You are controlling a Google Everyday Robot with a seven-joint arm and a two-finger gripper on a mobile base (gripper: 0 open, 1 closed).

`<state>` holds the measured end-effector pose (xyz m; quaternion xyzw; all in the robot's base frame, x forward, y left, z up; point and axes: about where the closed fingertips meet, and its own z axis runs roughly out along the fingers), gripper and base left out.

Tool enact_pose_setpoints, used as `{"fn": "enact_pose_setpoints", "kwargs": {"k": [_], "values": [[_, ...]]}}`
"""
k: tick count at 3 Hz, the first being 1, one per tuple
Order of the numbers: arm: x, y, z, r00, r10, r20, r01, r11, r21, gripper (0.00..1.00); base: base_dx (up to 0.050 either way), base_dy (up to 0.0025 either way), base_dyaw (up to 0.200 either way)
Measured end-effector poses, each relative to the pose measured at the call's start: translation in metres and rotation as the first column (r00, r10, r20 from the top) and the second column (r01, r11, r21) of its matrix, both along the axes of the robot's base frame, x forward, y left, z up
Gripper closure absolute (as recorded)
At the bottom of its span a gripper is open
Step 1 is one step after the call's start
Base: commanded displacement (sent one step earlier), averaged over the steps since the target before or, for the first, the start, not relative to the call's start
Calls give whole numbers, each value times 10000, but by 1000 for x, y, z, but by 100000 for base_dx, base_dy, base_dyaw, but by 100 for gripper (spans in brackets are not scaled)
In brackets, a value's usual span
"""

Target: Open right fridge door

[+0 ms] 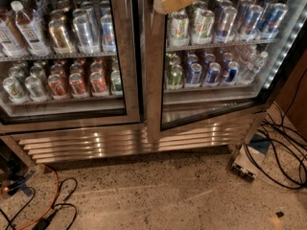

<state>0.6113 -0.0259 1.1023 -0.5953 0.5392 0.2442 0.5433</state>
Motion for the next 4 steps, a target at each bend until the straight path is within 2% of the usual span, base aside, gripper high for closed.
{"fn": "enact_pose_setpoints", "kwargs": {"k": [1, 2, 3, 4], "values": [[-8, -14, 2, 9990, -449, -47, 448, 9987, -239, 0, 0, 0, 0], [-23, -33, 7, 9936, -1125, -70, 1120, 9924, -516, 0, 0, 0, 0], [-43, -45, 19, 9882, -1530, 74, 1531, 9853, -760, 0, 0, 0, 0], [-59, -47, 36, 9869, -1602, 201, 1613, 9841, -741, 0, 0, 0, 0]]}}
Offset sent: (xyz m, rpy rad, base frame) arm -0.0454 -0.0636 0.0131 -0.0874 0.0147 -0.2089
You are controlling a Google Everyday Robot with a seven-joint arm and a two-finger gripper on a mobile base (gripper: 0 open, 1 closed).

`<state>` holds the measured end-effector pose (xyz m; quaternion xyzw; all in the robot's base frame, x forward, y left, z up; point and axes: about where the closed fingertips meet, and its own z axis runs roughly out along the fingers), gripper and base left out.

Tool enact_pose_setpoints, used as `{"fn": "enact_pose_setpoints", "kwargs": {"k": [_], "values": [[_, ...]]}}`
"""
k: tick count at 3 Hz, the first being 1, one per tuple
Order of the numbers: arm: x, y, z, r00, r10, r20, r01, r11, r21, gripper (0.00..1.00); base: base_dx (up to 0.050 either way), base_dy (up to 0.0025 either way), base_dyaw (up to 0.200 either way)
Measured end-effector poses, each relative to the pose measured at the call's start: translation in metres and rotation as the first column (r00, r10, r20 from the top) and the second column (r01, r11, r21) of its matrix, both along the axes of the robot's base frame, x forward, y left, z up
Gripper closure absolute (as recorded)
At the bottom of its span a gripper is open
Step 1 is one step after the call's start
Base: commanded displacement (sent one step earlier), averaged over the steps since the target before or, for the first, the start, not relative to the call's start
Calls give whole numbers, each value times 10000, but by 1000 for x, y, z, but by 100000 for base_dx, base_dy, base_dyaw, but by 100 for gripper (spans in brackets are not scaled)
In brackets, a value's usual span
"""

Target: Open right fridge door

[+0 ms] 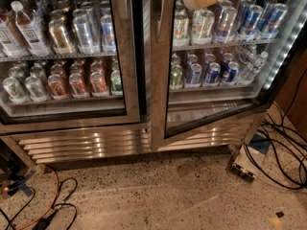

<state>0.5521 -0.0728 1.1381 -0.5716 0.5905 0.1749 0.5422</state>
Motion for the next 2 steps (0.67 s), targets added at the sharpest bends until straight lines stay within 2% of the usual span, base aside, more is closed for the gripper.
{"fn": "enact_pose_setpoints", "kwargs": {"k": [1, 2], "values": [[-23, 8, 33, 9991, 357, 242, -354, 9993, -155, 0, 0, 0, 0], [-52, 19, 83, 9901, 929, 1052, -832, 9921, -934, 0, 0, 0, 0]]}}
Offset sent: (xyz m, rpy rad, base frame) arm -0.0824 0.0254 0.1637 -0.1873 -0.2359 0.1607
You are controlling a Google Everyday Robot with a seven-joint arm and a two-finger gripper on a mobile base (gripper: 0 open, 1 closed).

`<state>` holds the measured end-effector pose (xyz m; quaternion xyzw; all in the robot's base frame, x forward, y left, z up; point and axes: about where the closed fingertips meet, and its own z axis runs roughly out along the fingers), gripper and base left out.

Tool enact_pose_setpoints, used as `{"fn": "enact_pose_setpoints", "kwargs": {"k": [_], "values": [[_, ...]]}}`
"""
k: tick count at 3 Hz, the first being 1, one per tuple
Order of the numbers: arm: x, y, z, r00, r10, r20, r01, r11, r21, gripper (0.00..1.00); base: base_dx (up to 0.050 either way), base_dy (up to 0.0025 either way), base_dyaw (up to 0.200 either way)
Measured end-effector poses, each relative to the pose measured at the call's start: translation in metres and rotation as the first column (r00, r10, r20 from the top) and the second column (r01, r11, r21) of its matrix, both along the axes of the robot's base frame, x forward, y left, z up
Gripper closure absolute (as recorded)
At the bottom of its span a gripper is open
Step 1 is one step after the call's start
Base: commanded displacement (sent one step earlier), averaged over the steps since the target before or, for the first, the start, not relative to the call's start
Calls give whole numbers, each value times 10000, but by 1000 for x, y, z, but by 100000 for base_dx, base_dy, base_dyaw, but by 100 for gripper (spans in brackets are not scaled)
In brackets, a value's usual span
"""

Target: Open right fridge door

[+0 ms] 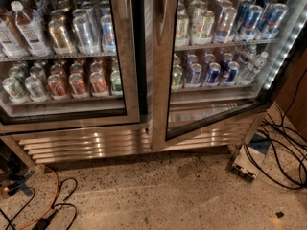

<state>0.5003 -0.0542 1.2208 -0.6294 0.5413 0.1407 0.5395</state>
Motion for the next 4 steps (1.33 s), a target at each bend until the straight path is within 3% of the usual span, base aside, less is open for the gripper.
{"fn": "enact_pose_setpoints", "kwargs": {"k": [1, 2, 3, 4], "values": [[-6, 3, 14, 9994, 197, 269, -198, 9998, 34, 0, 0, 0, 0], [-10, -5, 23, 9970, -326, 700, 353, 9986, -385, 0, 0, 0, 0], [-41, 2, 47, 9949, -571, 828, 622, 9962, -611, 0, 0, 0, 0], [-41, 2, 47, 9952, -572, 796, 621, 9962, -605, 0, 0, 0, 0]]}}
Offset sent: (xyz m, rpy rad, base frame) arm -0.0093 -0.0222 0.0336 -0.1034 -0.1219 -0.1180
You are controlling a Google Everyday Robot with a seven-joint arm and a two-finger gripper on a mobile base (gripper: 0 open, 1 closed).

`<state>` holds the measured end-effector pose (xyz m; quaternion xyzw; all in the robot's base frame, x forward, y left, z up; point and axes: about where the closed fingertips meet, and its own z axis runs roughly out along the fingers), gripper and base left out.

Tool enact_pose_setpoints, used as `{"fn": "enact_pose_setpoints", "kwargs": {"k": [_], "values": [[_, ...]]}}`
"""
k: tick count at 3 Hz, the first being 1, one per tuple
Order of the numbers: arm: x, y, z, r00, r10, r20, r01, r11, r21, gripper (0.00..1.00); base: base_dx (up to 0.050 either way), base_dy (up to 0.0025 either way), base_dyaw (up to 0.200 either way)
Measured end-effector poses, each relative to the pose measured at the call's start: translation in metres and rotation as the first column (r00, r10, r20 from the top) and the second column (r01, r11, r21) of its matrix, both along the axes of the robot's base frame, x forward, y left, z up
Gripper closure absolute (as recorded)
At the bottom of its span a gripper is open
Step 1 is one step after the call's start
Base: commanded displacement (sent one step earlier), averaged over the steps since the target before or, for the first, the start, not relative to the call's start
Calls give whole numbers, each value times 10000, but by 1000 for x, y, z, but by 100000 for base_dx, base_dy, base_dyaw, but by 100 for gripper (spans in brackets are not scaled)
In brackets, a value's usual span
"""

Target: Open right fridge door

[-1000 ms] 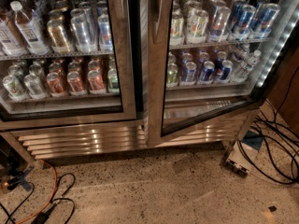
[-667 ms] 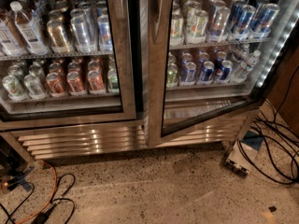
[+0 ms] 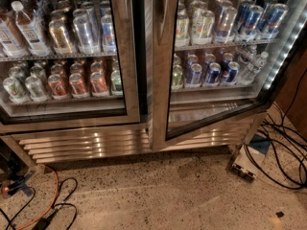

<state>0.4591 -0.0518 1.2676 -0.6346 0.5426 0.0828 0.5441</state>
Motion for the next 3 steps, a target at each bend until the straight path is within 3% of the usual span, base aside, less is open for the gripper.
{"fn": "enact_pose_setpoints", "kwargs": {"k": [1, 2, 3], "values": [[-3, 1, -1, 9993, 355, -63, -355, 9993, 70, 0, 0, 0, 0], [-35, 11, -32, 9825, 1178, -1440, -1204, 9927, -94, 0, 0, 0, 0], [-75, 26, -71, 9259, 2089, -3147, -2215, 9752, -43, 0, 0, 0, 0]]}}
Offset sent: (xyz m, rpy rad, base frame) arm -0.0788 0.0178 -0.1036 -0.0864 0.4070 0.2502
